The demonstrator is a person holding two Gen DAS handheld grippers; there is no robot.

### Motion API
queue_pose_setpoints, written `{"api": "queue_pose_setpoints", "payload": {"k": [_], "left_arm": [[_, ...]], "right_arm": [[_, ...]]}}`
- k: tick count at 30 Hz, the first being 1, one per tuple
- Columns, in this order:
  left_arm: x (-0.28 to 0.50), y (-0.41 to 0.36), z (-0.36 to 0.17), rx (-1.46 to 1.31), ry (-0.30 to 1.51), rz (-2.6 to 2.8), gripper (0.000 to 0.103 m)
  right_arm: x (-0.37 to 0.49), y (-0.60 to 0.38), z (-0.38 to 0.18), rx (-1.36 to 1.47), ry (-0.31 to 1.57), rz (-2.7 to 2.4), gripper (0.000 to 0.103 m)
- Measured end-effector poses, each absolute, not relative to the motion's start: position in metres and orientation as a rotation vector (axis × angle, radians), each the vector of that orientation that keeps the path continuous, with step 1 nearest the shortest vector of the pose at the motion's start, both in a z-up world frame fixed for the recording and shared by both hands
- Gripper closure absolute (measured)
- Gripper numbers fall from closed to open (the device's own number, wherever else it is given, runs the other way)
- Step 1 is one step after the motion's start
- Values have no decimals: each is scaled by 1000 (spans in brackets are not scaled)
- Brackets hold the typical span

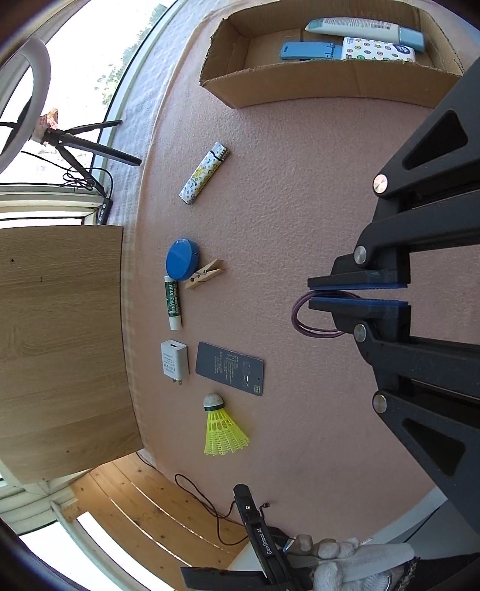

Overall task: Organize objects
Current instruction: 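Close the left gripper on the white cylinder while the right gripper pinches the rubber band, then carry both items into the box and open the left and right grippers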

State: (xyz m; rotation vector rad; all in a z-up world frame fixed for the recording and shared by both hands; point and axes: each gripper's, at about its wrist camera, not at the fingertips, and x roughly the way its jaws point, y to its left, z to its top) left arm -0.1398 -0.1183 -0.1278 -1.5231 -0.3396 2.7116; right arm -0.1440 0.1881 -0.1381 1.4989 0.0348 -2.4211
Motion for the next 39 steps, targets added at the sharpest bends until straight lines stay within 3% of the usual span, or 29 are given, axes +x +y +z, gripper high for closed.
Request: {"api": "queue_pose_setpoints", "payload": {"k": [19, 39], "left_arm": [[-165, 60, -85, -1329, -175, 2504, 76], [-206, 305, -74, -1210, 25, 2261, 76]], "right_arm": [[-108, 325, -86, 1423, -119, -2683, 100], [-92, 455, -91, 1486, -264, -2833, 100]]}}
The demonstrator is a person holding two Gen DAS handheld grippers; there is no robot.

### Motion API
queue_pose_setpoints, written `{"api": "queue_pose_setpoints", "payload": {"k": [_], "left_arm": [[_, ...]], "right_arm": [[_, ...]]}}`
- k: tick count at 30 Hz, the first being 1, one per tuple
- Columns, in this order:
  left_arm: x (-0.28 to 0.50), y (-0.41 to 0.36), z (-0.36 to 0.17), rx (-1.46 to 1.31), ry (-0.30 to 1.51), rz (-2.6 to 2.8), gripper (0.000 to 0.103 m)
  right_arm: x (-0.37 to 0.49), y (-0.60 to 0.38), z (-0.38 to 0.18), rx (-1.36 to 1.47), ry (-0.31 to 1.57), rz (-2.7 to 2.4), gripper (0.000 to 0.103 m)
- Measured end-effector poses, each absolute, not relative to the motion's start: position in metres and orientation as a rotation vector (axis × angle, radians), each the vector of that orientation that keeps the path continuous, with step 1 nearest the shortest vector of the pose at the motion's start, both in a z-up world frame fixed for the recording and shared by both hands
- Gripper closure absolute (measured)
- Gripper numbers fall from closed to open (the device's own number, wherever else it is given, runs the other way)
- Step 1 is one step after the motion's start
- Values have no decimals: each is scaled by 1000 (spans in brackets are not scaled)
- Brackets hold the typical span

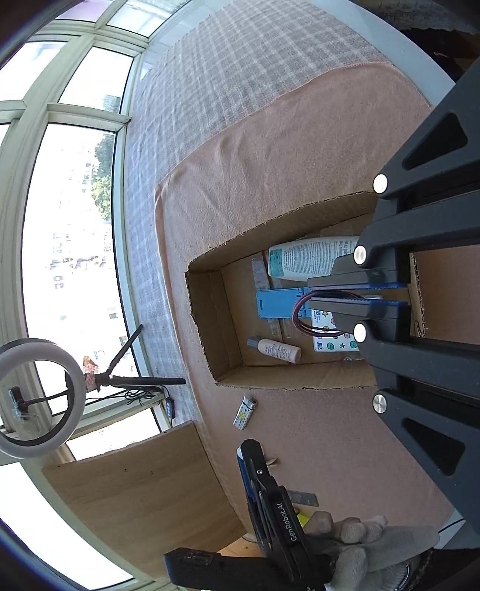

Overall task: Organize objects
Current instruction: 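Carry both items into the box and open the left and right grippers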

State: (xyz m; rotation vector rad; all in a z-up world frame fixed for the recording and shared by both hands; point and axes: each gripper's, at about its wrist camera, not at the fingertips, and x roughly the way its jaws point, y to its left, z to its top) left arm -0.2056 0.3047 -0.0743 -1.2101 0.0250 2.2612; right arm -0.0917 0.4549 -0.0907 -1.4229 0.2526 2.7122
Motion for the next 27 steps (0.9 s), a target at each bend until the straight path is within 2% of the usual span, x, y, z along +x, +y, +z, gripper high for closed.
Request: {"api": "queue_pose_setpoints", "payload": {"k": [14, 17, 18, 19, 20, 21, 22, 27], "left_arm": [[-225, 383, -87, -1224, 89, 2217, 75], [-227, 391, -90, -1235, 93, 2203, 68], [-228, 392, -91, -1249, 95, 2196, 54], [-228, 393, -92, -1254, 93, 2191, 45], [-228, 392, -91, -1247, 90, 2197, 33], [-228, 391, -91, -1241, 89, 2211, 28], [-228, 389, -90, -1239, 89, 2218, 28], [-232, 380, -90, -1259, 76, 2228, 28]], "right_arm": [[-99, 471, -105, -1478, 263, 2716, 100], [-101, 471, -107, -1493, 254, 2721, 99], [-101, 471, -107, -1495, 255, 2730, 99], [-101, 471, -108, -1502, 259, 2733, 92], [-102, 470, -109, -1515, 265, 2729, 71], [-102, 471, -109, -1518, 272, 2724, 57], [-100, 471, -107, -1494, 280, 2730, 36], [-100, 468, -104, -1469, 259, 2744, 35]]}}
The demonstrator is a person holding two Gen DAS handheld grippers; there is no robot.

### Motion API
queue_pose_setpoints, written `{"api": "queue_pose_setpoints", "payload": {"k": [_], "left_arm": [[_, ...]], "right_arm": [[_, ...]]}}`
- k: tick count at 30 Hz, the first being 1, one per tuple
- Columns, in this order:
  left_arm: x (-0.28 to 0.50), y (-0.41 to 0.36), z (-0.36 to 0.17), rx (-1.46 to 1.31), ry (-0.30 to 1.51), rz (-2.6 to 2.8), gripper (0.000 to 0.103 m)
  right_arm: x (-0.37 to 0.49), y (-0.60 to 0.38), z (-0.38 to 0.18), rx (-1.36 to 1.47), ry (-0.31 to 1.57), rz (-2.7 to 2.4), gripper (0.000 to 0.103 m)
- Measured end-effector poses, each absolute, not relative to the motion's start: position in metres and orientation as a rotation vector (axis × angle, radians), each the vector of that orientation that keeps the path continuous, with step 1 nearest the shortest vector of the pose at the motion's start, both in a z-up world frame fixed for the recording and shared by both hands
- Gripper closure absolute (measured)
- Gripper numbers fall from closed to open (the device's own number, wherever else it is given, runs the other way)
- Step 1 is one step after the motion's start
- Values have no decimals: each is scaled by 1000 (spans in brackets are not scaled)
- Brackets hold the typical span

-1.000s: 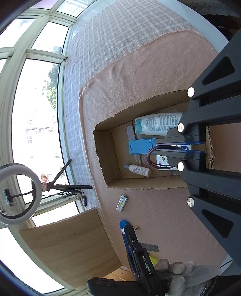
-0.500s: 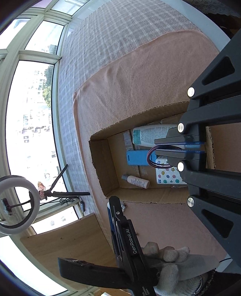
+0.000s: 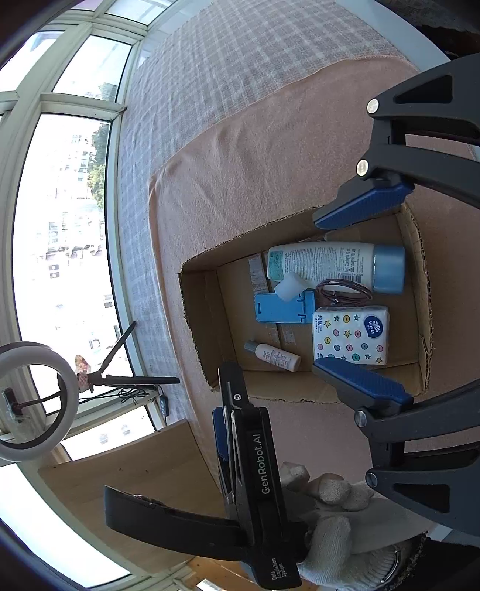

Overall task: Organize objects
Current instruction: 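Carry both items into the box and open the left and right grippers, then move the left gripper to the black card and grasp its edge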

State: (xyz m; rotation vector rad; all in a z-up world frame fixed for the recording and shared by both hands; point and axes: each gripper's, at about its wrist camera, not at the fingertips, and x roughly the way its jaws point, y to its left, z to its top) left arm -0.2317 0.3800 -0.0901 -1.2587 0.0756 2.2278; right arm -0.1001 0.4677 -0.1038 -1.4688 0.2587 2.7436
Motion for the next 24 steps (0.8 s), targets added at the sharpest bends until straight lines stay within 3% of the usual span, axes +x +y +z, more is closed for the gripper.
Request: {"api": "queue_pose_setpoints", "payload": {"k": [24], "left_arm": [[-216, 287, -97, -1331, -8, 2297, 28]], "right_arm": [[-110, 447, -99, -1502, 410, 2770, 34]]}}
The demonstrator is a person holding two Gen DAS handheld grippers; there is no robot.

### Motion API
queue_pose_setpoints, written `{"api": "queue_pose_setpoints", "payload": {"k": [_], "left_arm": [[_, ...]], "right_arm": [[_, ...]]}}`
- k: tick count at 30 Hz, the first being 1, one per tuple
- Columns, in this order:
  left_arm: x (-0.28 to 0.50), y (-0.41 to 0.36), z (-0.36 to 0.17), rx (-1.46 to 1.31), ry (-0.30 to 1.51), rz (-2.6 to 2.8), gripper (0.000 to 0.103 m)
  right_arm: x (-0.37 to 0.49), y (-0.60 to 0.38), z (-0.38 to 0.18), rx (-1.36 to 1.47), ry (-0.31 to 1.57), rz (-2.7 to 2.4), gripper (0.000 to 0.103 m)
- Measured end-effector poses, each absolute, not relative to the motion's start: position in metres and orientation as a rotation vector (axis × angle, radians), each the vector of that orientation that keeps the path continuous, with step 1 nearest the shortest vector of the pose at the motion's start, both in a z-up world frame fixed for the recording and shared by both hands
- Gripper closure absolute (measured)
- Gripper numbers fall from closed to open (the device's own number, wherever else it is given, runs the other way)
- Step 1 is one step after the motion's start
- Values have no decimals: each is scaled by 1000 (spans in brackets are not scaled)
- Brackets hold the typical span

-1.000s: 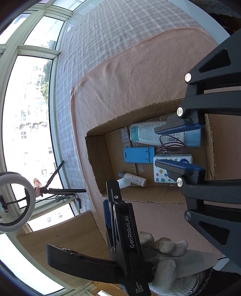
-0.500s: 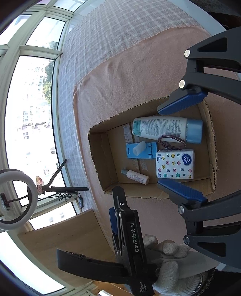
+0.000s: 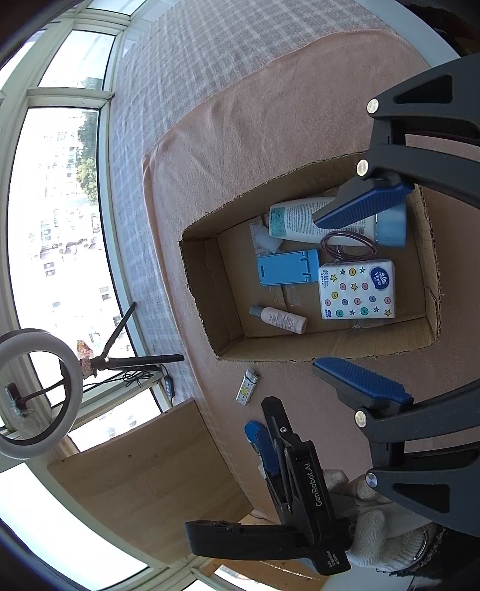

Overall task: Organize objects
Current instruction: 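Move the left gripper to the black card and grasp its edge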

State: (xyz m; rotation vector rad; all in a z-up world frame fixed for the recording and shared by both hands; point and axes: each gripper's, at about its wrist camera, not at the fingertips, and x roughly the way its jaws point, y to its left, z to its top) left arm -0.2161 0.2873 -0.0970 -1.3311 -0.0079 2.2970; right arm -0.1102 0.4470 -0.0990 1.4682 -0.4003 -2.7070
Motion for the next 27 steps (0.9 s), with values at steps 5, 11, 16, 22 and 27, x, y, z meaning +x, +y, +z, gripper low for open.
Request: {"api": "queue_pose_setpoints", "payload": {"k": [5, 11, 16, 22, 27], "left_arm": [[-209, 255, -104, -1372, -21, 2330, 28], [-202, 208, -114, -1425, -58, 2374, 28], [-202, 164, -124, -1481, -94, 2425, 28], [-210, 112, -138, -1585, -132, 2491, 27], [-222, 67, -158, -1699, -205, 2526, 25]], "right_arm": [[-114, 425, -104, 1470, -400, -2662, 35], [-121, 393, -108, 1470, -366, -2607, 35], [-126, 369, -109, 1464, -354, -2570, 35], [-125, 341, -112, 1468, -296, -2547, 35], [-118, 322, -116, 1470, -204, -2563, 35]]}}
